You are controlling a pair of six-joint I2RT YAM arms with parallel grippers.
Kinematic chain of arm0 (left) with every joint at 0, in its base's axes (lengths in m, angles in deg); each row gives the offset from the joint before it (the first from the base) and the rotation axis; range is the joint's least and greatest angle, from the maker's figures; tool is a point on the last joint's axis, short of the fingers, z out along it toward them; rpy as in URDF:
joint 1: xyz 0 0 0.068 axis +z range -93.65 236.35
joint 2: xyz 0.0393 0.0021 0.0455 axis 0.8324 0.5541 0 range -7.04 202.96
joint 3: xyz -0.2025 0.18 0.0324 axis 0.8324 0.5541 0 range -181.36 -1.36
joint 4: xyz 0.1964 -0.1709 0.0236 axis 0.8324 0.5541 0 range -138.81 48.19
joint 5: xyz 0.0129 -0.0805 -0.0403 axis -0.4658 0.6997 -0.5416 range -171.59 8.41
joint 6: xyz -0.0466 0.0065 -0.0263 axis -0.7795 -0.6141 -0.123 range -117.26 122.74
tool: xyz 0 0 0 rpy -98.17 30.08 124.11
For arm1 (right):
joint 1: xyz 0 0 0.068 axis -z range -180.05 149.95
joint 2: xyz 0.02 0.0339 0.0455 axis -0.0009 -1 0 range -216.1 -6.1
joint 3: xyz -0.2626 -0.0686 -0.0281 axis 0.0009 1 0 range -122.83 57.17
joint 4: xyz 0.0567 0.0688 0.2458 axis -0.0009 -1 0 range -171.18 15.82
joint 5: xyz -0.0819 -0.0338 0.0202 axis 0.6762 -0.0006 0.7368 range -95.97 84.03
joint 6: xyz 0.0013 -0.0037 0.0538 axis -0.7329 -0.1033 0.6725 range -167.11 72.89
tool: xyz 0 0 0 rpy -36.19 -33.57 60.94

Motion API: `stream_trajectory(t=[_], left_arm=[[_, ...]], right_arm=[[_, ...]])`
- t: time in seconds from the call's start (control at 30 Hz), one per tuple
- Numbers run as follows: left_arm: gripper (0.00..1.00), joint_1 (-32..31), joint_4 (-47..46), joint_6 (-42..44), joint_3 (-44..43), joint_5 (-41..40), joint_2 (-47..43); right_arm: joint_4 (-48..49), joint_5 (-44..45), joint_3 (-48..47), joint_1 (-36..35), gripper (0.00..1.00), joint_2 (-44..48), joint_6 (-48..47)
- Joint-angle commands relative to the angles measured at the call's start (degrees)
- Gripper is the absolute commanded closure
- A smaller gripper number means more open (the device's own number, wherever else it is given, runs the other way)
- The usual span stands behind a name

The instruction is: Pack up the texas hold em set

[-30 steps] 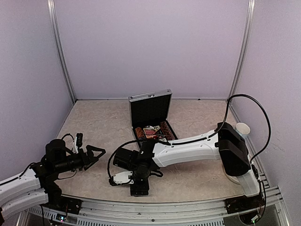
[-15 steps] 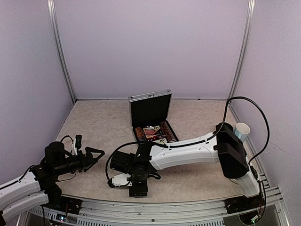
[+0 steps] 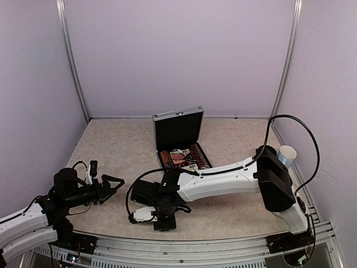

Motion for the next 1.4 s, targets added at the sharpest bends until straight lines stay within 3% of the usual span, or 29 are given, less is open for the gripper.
stream_trajectory(t=[0.0,0.13,0.57,0.63,0.73,0.97,1.37], left_arm=[[0.01,0.53,-0.66,0.46,0.25,0.31,0.09],[0.01,0.53,-0.73,0.42,0.26,0.39,0.17],[0.01,0.53,-1.19,0.09,0.50,0.76,0.18],[0.01,0.53,-1.19,0.03,0.59,0.79,0.11],[0.01,0.53,-1.27,-0.06,0.68,0.88,0.16],[0.01,0.53,-2.22,-0.17,0.86,1.09,0.75],[0.01,0.53,-2.65,0.24,0.86,1.16,1.89]], right_arm=[[-5.60,1.06,3.83,0.91,0.58,-5.32,0.03],[-5.45,1.65,3.39,1.26,0.64,-4.52,0.29],[-1.75,5.45,0.56,2.95,0.63,3.26,0.74],[-2.00,5.64,0.85,3.41,0.60,3.68,1.02],[-4.29,5.33,1.38,3.93,0.46,2.73,1.56],[-3.26,4.22,3.18,4.44,0.32,1.05,1.73],[-4.07,-1.29,-1.31,5.19,0.31,-3.59,-0.32]])
